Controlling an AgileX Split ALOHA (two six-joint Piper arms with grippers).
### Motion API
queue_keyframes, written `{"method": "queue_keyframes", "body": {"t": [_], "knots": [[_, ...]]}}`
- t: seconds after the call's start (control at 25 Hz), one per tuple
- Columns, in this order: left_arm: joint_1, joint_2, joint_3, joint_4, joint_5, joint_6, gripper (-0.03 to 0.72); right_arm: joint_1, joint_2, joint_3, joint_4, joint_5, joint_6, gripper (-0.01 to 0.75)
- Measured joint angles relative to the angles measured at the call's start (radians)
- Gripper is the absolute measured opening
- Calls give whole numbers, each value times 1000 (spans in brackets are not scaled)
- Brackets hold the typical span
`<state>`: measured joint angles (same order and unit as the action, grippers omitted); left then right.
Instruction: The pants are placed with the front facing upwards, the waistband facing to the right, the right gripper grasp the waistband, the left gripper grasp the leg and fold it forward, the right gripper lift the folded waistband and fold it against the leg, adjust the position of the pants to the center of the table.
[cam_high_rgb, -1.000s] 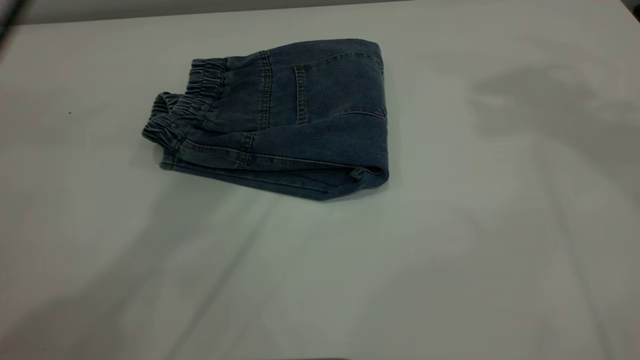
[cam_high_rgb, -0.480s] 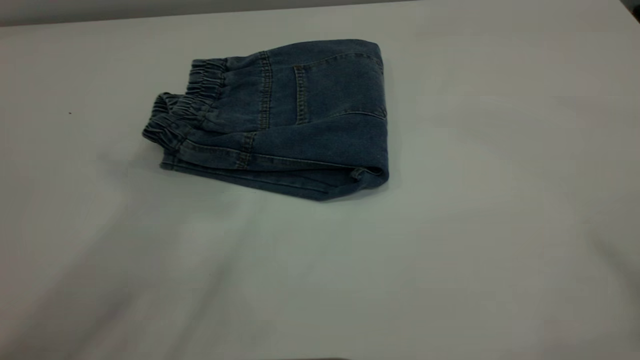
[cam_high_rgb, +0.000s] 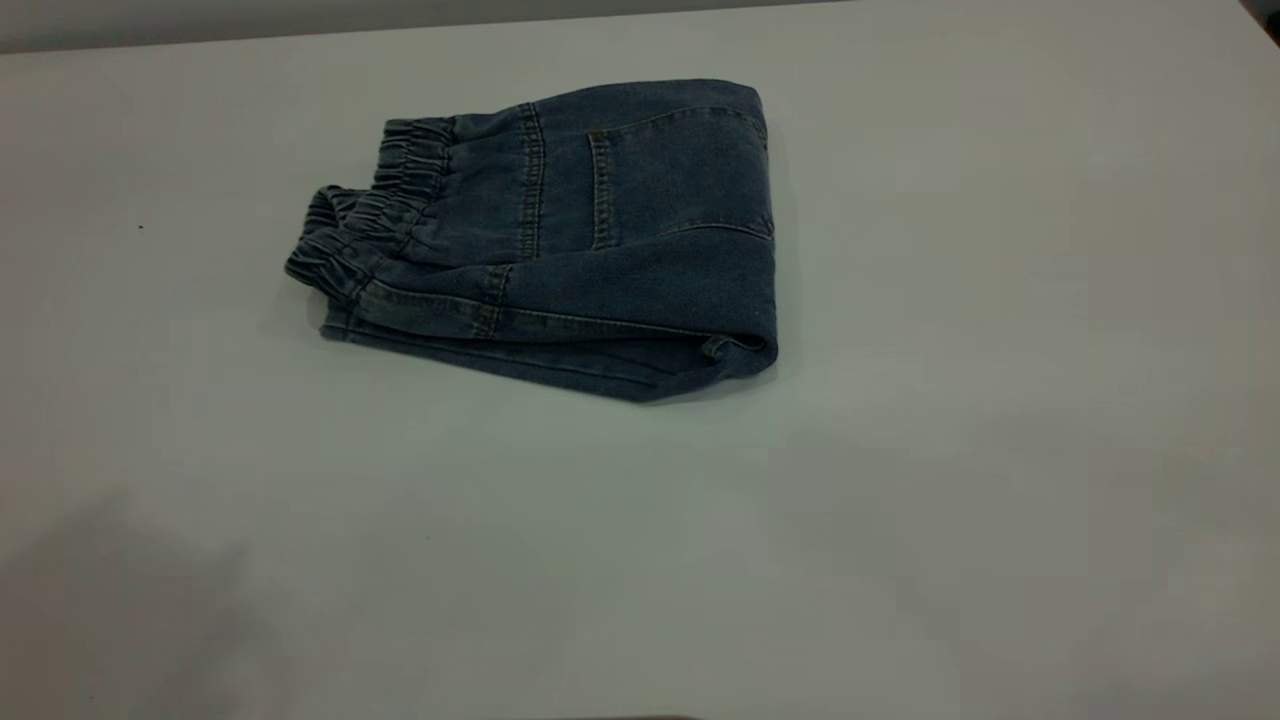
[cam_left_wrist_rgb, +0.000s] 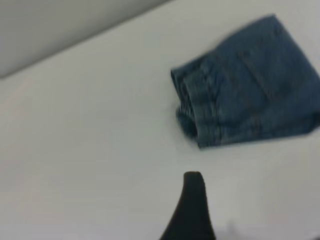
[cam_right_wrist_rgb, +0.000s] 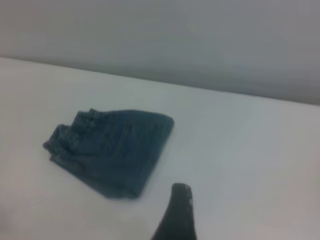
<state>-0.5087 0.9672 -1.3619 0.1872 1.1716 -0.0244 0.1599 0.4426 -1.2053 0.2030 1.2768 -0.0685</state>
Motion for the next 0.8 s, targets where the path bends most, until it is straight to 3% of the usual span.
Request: {"method": "queue_keyframes", "body": {"t": [0.44, 0.8], "knots": [[0, -359, 419, 0, 0, -3, 584, 0, -210, 356, 3, 0, 2, 593], [0, -579, 656, 0, 0, 2, 584, 0, -449, 619, -38, 0, 1, 593]]}}
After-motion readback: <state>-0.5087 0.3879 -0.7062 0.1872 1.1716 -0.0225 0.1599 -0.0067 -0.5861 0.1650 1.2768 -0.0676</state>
